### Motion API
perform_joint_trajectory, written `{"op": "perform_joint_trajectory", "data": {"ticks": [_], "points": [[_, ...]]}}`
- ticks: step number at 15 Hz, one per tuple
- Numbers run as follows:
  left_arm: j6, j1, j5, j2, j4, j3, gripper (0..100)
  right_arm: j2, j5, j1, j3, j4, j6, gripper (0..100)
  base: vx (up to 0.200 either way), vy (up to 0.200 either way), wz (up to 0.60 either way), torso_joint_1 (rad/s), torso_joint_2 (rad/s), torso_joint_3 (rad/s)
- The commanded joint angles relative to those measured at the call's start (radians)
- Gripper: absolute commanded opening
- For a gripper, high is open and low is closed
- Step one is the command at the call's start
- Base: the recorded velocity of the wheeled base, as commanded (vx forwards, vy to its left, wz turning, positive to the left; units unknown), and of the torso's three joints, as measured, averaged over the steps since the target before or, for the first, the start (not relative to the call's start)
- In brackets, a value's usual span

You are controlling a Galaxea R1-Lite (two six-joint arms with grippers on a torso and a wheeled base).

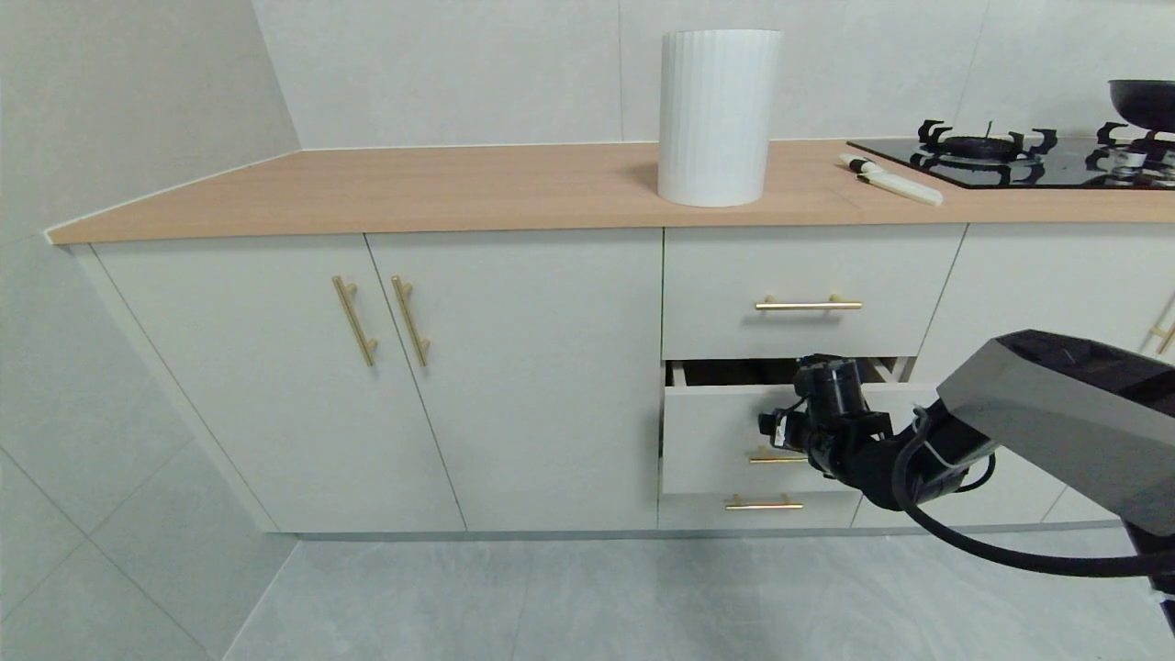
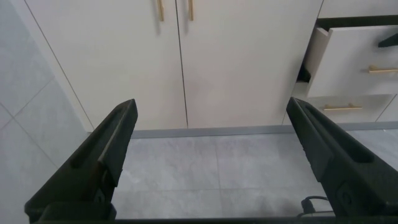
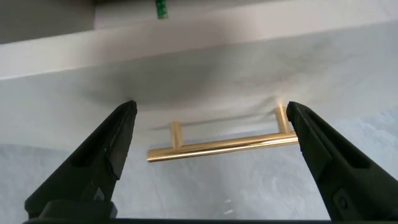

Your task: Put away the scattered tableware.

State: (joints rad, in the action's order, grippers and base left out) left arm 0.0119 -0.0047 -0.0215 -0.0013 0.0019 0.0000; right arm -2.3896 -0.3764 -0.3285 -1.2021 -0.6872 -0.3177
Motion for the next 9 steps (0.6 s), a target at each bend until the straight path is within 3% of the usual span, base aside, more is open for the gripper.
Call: {"op": "perform_joint_trajectory", "data": {"ticks": [1, 9], "points": [[0.000, 0.000, 0.000, 0.001, 0.001, 0.000, 100, -0.030, 0.001, 0.011, -0.011, -0.021, -0.001, 100, 0.000, 0.000, 0.00, 0.000, 0.00, 0.000], [0.000, 0.000, 0.000, 0.001, 0.000, 0.000, 100, -0.076, -0.003, 0.028, -0.076, -0.067, -0.008, 100, 0.000, 0.000, 0.00, 0.000, 0.00, 0.000]]}}
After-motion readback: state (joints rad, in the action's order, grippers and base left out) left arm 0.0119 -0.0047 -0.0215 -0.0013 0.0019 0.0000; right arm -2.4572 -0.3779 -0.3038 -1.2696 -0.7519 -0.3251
